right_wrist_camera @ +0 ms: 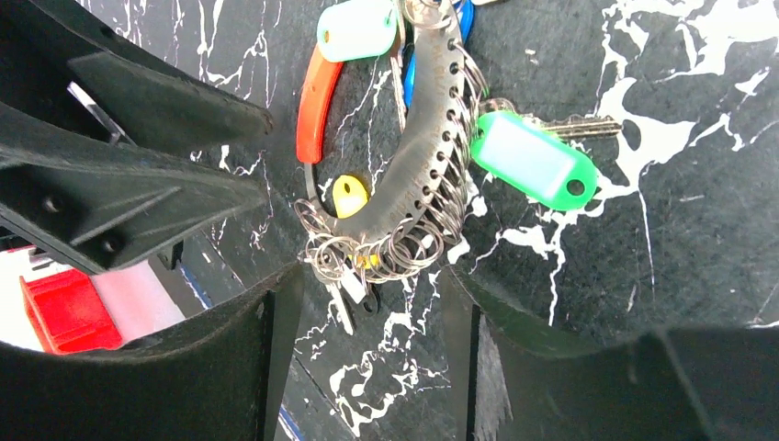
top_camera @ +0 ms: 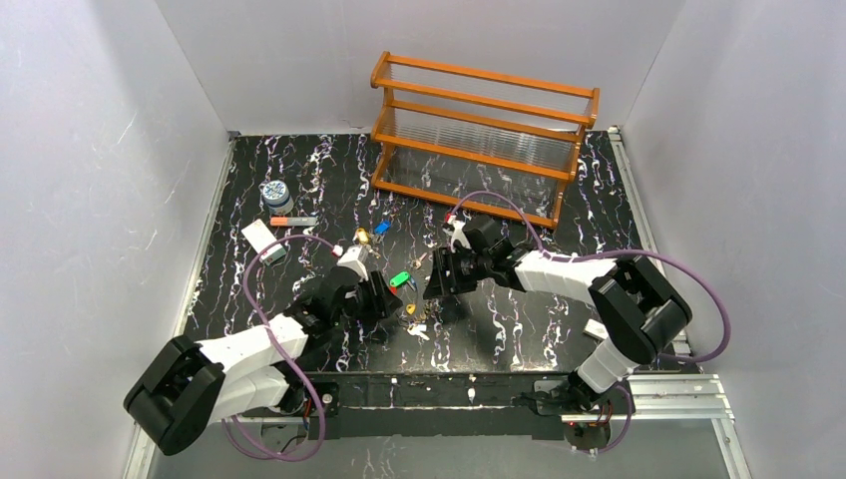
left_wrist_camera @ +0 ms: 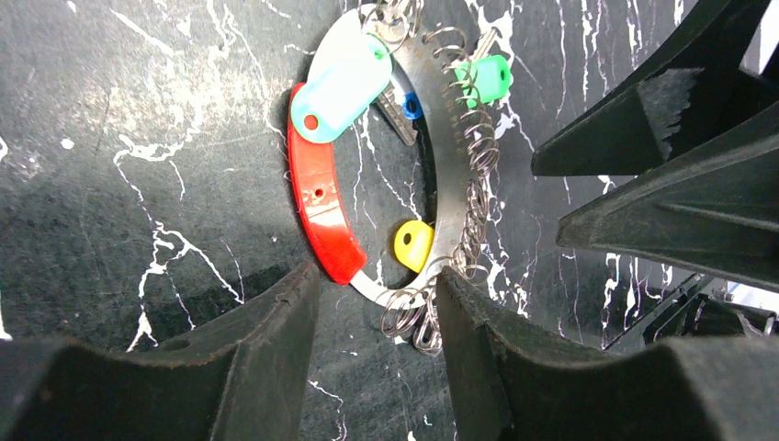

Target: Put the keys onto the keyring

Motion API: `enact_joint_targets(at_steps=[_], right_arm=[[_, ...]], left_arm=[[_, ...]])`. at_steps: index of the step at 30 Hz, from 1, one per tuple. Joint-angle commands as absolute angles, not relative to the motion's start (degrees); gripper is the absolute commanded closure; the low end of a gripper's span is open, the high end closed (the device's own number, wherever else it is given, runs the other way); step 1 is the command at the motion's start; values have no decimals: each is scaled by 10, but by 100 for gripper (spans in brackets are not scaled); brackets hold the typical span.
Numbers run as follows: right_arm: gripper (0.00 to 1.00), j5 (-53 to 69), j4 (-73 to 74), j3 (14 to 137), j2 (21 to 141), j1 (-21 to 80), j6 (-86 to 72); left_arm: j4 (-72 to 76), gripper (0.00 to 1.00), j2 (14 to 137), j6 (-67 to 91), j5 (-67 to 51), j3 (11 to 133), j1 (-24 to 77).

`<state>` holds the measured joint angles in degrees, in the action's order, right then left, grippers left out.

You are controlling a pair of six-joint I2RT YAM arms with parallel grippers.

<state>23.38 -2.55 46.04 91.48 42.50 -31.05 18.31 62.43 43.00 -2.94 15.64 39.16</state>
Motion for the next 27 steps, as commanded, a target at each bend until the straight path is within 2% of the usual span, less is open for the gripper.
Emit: enact_joint_targets(at_steps=[1, 5, 11, 27], right_arm=[[36, 224, -4, 443, 885, 426, -295], [43, 253, -15, 428, 882, 426, -307], [61, 312, -80, 398, 902, 427, -340], [62, 360, -116, 462, 993, 451, -361]], left_arm=[[135, 53, 591, 403, -8, 179, 394], [149, 53, 578, 405, -17, 171, 394], [191, 54, 589, 414, -49, 164, 394], [175, 55, 577, 417, -43, 156, 394]])
